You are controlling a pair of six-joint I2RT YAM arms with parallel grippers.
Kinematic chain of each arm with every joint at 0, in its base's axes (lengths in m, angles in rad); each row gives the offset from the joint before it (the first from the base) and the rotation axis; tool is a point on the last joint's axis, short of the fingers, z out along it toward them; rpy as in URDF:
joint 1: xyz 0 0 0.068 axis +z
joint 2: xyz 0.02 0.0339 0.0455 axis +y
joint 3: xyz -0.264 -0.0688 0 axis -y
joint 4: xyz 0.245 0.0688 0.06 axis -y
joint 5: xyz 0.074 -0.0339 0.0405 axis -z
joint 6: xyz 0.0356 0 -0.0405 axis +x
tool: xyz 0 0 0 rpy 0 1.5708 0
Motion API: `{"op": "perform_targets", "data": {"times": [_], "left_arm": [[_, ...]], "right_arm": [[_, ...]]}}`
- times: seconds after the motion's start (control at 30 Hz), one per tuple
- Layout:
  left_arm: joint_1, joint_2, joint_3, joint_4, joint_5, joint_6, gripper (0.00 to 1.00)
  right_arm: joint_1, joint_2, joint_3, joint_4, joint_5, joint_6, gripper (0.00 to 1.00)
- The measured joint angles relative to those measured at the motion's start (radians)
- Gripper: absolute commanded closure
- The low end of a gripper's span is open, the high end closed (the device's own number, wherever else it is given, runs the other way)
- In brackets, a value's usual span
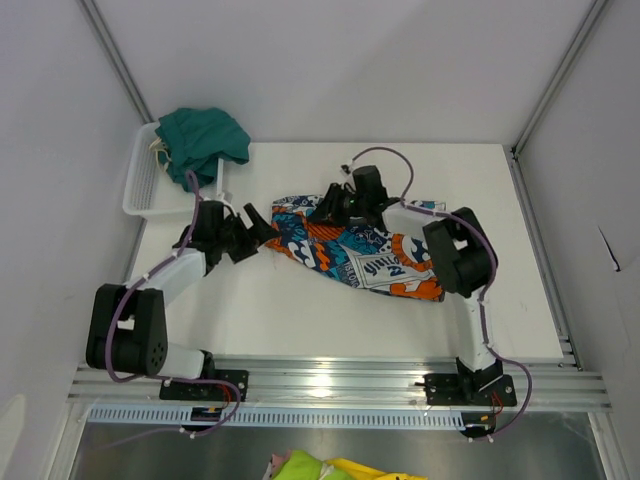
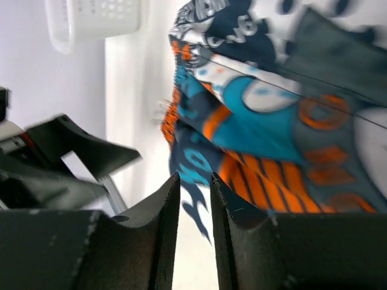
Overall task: Fold and stack the shorts
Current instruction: Fold the shorts
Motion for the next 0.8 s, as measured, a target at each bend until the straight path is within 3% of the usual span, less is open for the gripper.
{"op": "perform_targets", "data": {"times": [0.17,0.3,0.6,0.8], "left_arm": [[0.0,-0.066,-0.091,0.016,0.002,-0.013,0.04],[0.0,-0.11,-0.129,0.034,0.002,-0.017,0.03],[-0.002,-0.114,-0.239,0.163,0.031,-0.069,0.03],[-0.009,0.023,-0.267,0.272,0.066,-0.137,0.03]], "right_arm": [[0.057,0.196,0.115,0.134,-0.077,0.158,0.72],[0.066,0.296,0.21,0.102,-0.071,0.208,0.72],[0.076,0.284,0.238,-0.101,0.029,0.162,0.71],[0.082,0.268,0.237,-0.153,0.04,0.122,0.71]]}}
